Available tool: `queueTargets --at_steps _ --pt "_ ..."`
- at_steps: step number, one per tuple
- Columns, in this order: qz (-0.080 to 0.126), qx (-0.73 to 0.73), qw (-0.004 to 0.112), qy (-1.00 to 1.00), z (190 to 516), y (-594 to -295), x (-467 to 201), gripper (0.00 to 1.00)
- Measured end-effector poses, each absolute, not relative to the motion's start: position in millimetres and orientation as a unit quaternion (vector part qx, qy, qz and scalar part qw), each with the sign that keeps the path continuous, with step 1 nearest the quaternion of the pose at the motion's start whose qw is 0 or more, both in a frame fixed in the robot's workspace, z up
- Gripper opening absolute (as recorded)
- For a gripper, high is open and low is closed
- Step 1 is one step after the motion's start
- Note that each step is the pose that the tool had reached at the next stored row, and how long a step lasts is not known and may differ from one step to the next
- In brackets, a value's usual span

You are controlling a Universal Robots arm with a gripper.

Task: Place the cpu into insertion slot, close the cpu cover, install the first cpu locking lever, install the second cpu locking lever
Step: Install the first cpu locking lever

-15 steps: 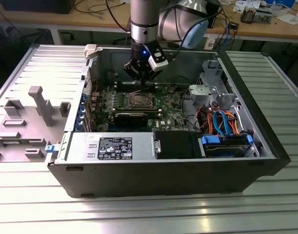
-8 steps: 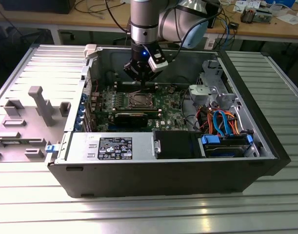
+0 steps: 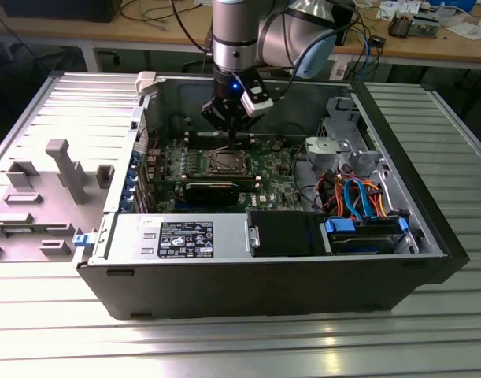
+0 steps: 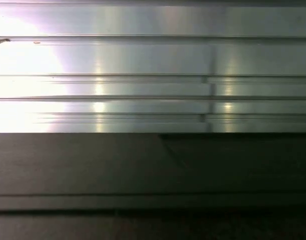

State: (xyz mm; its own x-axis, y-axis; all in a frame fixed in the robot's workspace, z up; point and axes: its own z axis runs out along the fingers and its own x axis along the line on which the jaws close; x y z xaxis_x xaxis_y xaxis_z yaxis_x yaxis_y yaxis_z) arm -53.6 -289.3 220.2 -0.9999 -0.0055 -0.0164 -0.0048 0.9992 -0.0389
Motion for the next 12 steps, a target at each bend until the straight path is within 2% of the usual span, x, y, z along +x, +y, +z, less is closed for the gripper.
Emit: queueTargets --at_steps 12 --pt "-0.019 -0.003 0.008 1.000 210.3 -289.5 -52.0 0.11"
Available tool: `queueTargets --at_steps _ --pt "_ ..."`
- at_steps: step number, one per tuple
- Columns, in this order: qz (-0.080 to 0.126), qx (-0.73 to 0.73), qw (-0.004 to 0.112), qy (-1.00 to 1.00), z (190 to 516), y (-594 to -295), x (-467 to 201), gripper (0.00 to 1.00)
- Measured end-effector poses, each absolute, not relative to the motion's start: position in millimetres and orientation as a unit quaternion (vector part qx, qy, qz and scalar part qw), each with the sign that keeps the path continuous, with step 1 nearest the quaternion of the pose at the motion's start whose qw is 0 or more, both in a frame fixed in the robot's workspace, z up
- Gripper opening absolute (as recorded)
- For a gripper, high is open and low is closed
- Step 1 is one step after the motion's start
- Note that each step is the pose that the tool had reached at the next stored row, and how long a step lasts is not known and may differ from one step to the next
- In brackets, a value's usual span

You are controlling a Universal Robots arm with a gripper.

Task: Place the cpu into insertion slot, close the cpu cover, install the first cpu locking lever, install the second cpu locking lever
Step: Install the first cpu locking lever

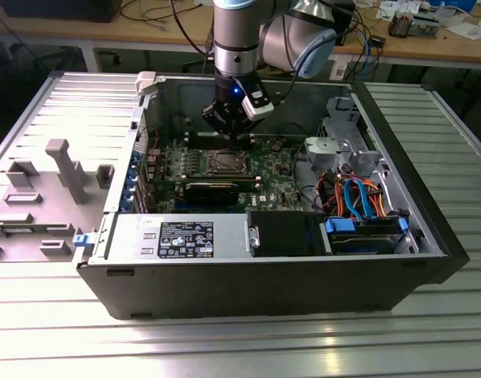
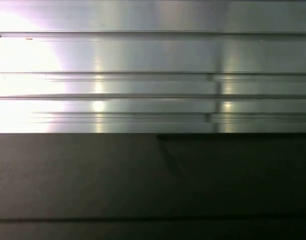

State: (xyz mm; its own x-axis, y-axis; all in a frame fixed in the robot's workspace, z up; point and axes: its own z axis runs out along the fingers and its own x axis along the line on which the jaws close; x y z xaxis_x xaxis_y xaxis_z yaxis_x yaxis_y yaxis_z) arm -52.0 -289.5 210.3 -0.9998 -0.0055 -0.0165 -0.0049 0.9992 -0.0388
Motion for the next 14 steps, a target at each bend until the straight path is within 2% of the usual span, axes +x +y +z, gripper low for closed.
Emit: queueTargets --at_steps 14 --pt "-0.016 -0.003 0.009 1.000 205.2 -289.4 -51.6 0.11"
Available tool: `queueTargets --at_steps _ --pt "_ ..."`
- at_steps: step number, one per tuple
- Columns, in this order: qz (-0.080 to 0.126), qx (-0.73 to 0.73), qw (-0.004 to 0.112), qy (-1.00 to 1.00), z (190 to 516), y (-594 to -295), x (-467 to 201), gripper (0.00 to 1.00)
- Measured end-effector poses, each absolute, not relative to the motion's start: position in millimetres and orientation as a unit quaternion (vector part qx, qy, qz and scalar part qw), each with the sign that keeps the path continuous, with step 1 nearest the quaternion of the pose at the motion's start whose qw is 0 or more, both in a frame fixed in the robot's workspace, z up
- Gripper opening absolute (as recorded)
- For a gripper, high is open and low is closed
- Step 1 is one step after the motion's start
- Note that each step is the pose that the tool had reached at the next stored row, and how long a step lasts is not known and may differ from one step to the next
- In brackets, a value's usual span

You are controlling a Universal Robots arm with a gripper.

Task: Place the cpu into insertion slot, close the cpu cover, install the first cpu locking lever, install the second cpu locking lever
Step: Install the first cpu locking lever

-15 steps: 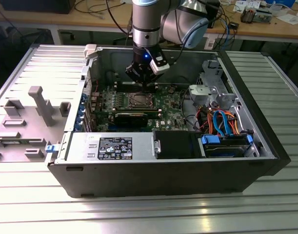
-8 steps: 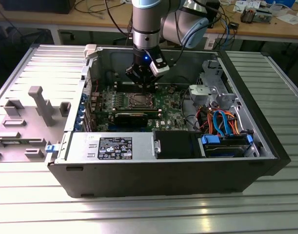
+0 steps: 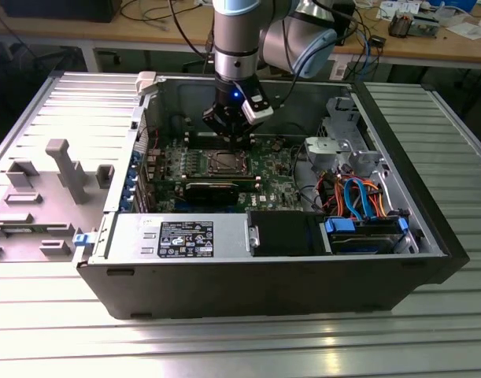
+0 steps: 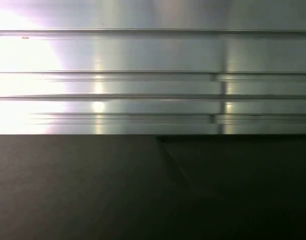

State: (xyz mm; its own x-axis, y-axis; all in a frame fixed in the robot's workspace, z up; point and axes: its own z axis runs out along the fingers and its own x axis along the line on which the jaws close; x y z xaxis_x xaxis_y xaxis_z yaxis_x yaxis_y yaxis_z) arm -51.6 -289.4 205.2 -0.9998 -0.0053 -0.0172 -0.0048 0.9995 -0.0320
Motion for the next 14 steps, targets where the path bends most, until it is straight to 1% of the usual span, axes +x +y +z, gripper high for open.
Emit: queueTargets --at_steps 14 --pt "-0.015 -0.003 0.008 1.000 210.1 -292.8 -51.6 0.11"
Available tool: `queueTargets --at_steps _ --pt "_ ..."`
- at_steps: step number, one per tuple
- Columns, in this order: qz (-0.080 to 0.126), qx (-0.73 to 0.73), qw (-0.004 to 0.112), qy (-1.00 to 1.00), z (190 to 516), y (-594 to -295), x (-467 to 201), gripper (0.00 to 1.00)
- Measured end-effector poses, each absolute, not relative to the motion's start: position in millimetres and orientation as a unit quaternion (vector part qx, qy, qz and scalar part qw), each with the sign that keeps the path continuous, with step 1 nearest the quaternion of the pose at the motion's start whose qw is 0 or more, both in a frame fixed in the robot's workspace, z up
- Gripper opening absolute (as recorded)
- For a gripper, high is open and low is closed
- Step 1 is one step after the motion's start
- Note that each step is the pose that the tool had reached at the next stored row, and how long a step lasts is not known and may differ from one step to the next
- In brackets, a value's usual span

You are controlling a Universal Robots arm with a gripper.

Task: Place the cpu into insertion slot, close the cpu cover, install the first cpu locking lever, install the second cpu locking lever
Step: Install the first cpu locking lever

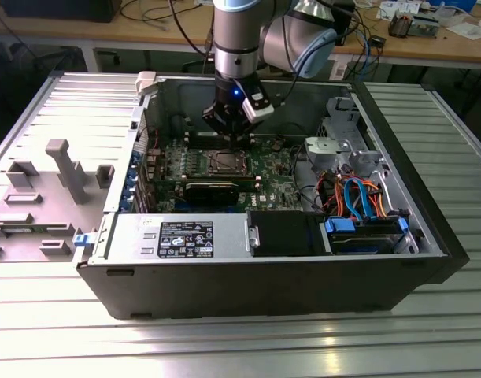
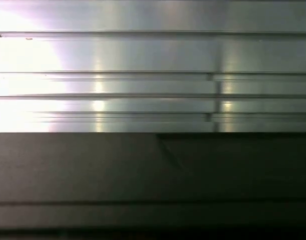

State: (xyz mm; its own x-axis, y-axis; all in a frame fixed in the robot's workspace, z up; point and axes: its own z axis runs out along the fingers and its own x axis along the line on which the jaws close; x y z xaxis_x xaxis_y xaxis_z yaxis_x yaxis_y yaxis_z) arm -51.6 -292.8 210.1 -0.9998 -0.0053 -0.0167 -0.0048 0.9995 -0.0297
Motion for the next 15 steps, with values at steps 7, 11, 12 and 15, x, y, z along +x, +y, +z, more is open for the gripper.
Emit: queueTargets --at_steps 7,11,12,15 --pt "-0.015 -0.002 0.008 1.000 207.7 -293.2 -51.6 0.11" --pt "-0.015 -0.002 0.008 1.000 206.7 -293.5 -51.6 0.11" --pt "-0.015 -0.002 0.008 1.000 206.5 -293.6 -51.5 0.11" --pt "-0.015 -0.002 0.008 1.000 207.2 -293.8 -51.5 0.11"
